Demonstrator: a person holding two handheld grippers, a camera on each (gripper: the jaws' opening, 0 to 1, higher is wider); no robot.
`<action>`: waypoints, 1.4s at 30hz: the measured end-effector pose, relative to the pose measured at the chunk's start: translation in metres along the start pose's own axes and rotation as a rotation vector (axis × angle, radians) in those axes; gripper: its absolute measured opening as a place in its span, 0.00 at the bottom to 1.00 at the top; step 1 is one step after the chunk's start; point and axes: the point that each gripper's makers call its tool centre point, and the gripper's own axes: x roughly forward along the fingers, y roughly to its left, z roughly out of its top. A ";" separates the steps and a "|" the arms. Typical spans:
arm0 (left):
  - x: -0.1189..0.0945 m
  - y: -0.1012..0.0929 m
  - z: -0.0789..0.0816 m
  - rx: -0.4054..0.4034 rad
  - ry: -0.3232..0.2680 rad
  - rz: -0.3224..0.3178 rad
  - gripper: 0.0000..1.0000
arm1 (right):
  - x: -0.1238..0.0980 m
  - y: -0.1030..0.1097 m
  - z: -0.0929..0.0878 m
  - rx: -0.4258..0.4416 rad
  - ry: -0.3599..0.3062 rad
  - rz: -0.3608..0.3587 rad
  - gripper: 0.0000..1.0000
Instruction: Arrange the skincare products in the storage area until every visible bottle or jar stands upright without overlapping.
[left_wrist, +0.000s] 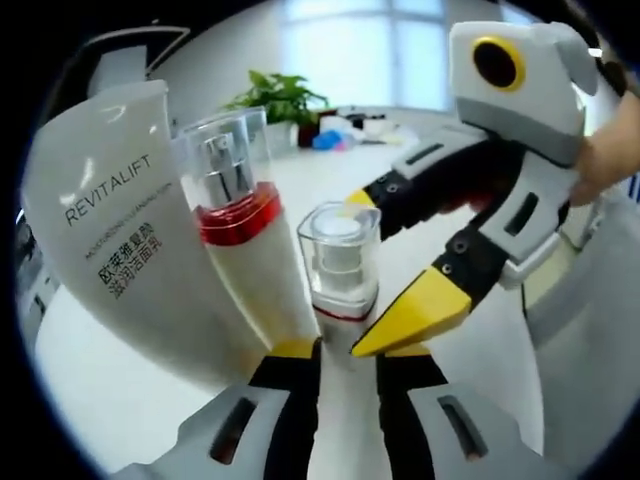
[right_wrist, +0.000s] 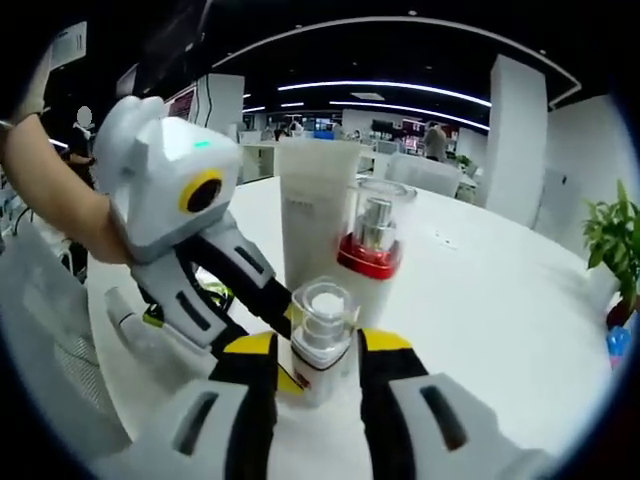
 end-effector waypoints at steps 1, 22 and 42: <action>0.000 0.000 0.000 -0.001 0.001 0.000 0.17 | 0.000 0.000 0.000 -0.001 0.001 0.001 0.32; -0.012 -0.007 0.001 0.011 0.021 0.000 0.25 | -0.010 0.002 0.003 0.020 -0.008 0.007 0.43; -0.069 -0.031 -0.008 -0.112 0.013 0.083 0.47 | -0.049 0.033 0.003 0.048 -0.004 0.060 0.71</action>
